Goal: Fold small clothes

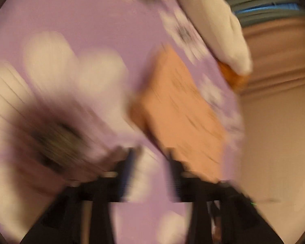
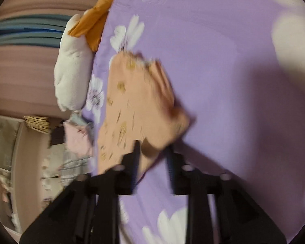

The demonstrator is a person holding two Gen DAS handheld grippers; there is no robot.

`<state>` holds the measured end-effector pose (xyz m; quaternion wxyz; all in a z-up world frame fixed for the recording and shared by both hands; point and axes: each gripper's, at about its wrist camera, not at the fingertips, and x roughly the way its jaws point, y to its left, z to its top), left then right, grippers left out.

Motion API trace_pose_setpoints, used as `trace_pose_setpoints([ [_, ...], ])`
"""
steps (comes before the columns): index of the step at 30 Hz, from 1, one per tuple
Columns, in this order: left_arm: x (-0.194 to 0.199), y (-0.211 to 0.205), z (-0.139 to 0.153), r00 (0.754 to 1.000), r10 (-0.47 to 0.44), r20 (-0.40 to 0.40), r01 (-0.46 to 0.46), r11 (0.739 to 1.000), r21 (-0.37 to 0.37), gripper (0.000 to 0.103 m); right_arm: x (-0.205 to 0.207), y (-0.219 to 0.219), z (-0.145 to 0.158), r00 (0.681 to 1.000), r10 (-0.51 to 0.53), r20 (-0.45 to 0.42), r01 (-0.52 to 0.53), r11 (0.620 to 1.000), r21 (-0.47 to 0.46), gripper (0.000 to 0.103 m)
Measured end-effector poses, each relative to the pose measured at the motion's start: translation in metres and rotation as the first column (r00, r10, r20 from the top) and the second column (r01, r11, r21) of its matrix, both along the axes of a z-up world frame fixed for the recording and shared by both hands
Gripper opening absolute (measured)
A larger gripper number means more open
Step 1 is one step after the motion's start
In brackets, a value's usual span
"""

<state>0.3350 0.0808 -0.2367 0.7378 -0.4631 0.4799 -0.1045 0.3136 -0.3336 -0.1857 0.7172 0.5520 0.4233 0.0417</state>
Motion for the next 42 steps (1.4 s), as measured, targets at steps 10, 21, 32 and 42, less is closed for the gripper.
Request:
trace_pose_setpoints([
  [10, 0.071, -0.064, -0.030, 0.997, -0.011, 0.078, 0.019, 0.994, -0.104, 0.063, 0.046, 0.040, -0.019, 1.000, 0.016, 0.013, -0.017, 0.993, 0.115, 0.041],
  [21, 0.097, -0.063, -0.035, 0.993, 0.116, 0.029, -0.117, 0.993, 0.035, 0.014, 0.089, 0.049, -0.024, 0.998, -0.051, 0.038, 0.055, 0.993, -0.100, 0.004],
  [32, -0.049, -0.071, 0.039, 0.988, -0.101, 0.113, 0.082, 0.983, 0.165, 0.011, -0.030, 0.024, 0.043, 0.982, 0.117, 0.150, -0.103, 0.989, -0.103, 0.008],
  [42, -0.104, -0.025, -0.007, 0.998, 0.045, 0.051, -0.049, 0.997, 0.064, 0.014, -0.100, 0.007, -0.003, 0.998, 0.068, 0.011, -0.065, 0.981, -0.186, 0.008],
])
